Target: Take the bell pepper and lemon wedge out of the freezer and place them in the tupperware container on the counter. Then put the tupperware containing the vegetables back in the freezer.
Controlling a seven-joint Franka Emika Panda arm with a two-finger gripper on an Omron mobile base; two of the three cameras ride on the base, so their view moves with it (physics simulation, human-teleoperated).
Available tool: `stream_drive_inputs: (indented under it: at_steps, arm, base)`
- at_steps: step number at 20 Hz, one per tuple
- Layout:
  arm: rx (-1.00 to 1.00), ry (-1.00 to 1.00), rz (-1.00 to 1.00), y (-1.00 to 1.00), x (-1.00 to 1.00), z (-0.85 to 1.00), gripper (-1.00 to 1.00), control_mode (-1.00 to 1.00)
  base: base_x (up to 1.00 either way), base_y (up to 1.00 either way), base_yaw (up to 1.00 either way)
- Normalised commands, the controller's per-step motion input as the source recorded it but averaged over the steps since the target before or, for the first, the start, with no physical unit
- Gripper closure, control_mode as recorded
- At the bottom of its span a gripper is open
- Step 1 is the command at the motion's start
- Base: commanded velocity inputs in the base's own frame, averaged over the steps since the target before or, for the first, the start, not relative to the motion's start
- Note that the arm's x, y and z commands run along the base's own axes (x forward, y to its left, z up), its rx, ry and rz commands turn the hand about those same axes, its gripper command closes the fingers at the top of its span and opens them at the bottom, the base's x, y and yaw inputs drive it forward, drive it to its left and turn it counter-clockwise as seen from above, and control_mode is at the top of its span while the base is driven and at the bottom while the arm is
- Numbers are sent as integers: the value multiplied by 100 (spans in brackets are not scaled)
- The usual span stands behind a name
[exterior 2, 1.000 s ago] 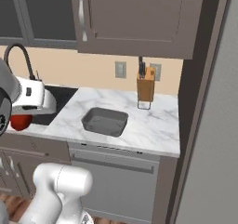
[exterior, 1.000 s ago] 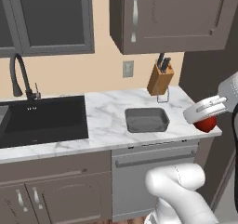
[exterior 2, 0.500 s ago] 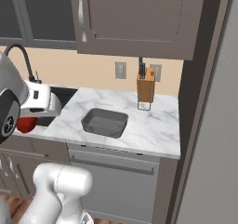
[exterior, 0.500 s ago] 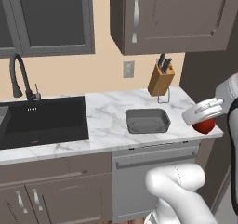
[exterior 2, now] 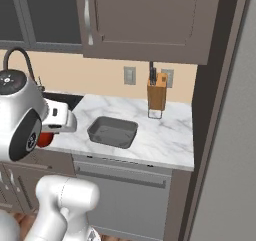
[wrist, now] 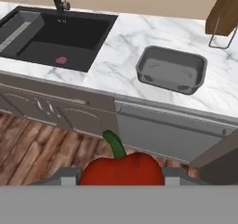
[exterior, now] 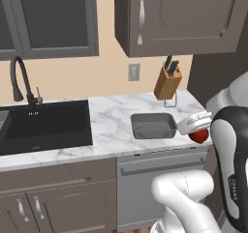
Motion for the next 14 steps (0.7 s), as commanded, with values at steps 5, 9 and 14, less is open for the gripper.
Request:
stream_drive_inputs:
  at_steps: [5, 9, 14]
  arm:
    - [0, 4, -15, -6, 90, -42, 100, -100]
    - [2, 16, -18, -21, 97, -6, 100, -100]
    - [3, 21, -18, -13, 80, -9, 100, -100]
  base:
    - [0, 0, 0]
    - [0, 0, 0]
    - [0, 0, 0]
